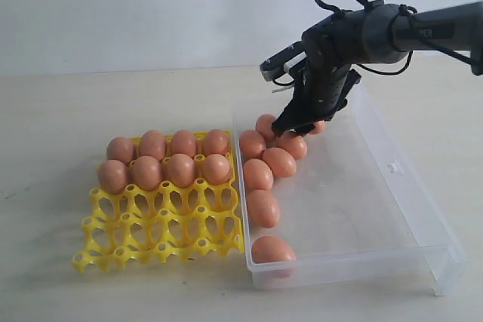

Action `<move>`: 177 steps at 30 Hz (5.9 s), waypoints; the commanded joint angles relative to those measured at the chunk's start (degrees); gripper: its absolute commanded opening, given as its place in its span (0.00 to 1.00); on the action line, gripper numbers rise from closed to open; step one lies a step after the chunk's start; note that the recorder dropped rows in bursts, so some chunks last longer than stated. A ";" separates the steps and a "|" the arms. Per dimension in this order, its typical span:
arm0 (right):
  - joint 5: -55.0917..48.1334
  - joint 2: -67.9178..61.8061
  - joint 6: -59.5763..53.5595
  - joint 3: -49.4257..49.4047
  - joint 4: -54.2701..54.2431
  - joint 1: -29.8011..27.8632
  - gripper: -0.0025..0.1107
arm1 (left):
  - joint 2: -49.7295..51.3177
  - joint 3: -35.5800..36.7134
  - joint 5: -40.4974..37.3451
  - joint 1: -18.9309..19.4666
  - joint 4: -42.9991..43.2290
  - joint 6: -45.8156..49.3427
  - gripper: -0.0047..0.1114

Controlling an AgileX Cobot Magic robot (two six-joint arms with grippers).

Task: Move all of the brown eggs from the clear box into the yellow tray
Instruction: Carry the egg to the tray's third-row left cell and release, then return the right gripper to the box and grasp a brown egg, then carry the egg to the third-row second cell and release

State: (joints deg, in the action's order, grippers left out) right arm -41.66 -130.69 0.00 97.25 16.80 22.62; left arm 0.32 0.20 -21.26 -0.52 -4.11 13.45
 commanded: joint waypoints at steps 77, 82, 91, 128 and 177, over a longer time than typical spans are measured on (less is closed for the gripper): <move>93.54 -0.34 59.58 -26.85 22.95 21.33 0.29 | -0.32 -0.20 0.43 -0.08 -0.08 0.00 0.04; 93.20 -0.34 59.74 -26.85 22.57 21.33 0.46 | -0.32 -0.20 0.43 -0.08 -0.08 0.00 0.04; 91.62 -0.34 60.88 -26.85 21.34 21.33 0.53 | -0.32 -0.20 0.43 -0.08 -0.08 0.00 0.04; 7.78 24.58 5.72 -26.59 -12.51 10.68 0.37 | -0.32 -0.20 0.43 -0.08 -0.08 0.00 0.04; 50.85 24.06 -5.14 -32.23 -23.24 17.86 0.02 | -0.32 -0.20 0.43 -0.08 -0.08 0.00 0.04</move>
State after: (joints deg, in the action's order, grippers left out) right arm -0.34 -107.63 -6.57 69.32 -6.17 37.58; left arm 0.32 0.20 -21.26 -0.52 -4.11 13.45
